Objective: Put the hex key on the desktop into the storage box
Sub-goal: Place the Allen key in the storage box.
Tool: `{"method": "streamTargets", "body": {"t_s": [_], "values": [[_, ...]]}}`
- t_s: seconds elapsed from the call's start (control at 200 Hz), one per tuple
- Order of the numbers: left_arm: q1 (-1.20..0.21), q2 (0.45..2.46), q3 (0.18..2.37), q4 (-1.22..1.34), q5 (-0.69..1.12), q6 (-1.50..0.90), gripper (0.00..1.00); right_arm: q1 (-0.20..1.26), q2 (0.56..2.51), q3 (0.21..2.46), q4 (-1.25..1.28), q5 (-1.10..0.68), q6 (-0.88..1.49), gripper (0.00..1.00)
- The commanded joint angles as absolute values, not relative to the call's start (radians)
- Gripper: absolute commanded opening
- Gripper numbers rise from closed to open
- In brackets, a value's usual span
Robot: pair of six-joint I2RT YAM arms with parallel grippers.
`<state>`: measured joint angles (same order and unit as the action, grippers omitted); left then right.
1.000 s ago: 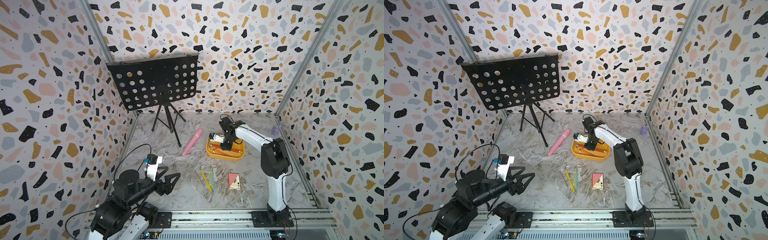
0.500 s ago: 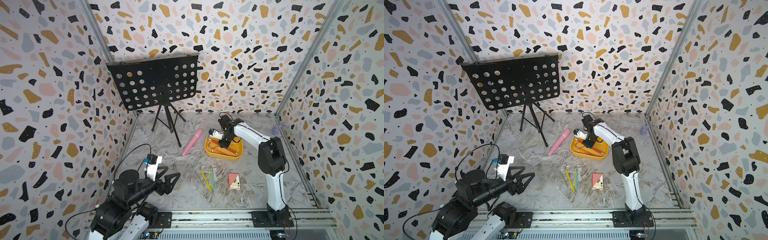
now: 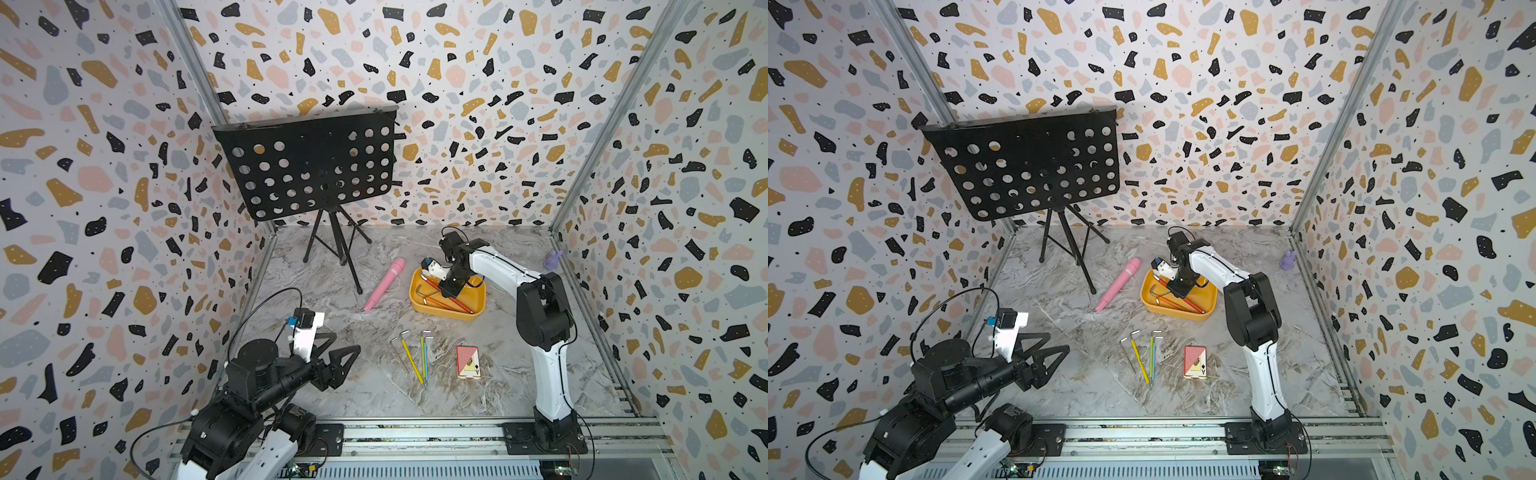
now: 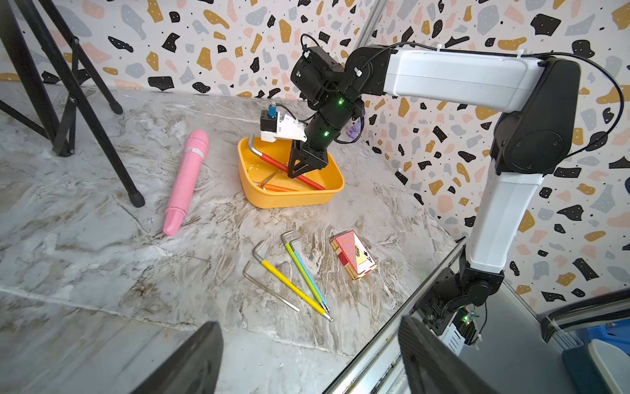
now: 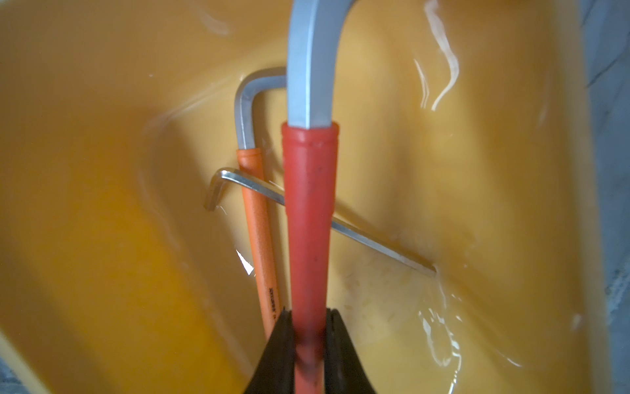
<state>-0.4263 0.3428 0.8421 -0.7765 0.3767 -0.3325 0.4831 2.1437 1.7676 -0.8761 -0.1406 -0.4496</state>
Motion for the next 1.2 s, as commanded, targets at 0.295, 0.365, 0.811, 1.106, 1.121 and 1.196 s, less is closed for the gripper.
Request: {"method": "streamTargets", "body": {"t_s": [0.295,0.365,0.811,1.106,1.121,1.196], "values": [[-0.417,0.351,0.831,-0.737,0.376,-0.330,0.85,0.514,2.052,1.723,-0.858,-0.130,-0.511,0.00],[-0.416,0.352,0.832,-0.736,0.375,-0.331,0.85,0.515,2.080,1.743,-0.871,-0.114,-0.495,0.00],[-0.416,0.353,0.832,-0.736,0.376,-0.330,0.85,0.515,2.056,1.747,-0.838,-0.076,-0.457,0.28],[-0.415,0.350,0.831,-0.736,0.375,-0.331,0.85,0.518,1.953,1.841,-0.893,0.009,-0.302,0.32],[-0.414,0.349,0.831,-0.736,0.374,-0.331,0.85,0.518,1.948,1.850,-0.904,0.007,-0.282,0.33],[-0.413,0.349,0.833,-0.736,0.375,-0.331,0.85,0.541,1.907,1.850,-0.928,0.019,-0.158,0.36]]}}
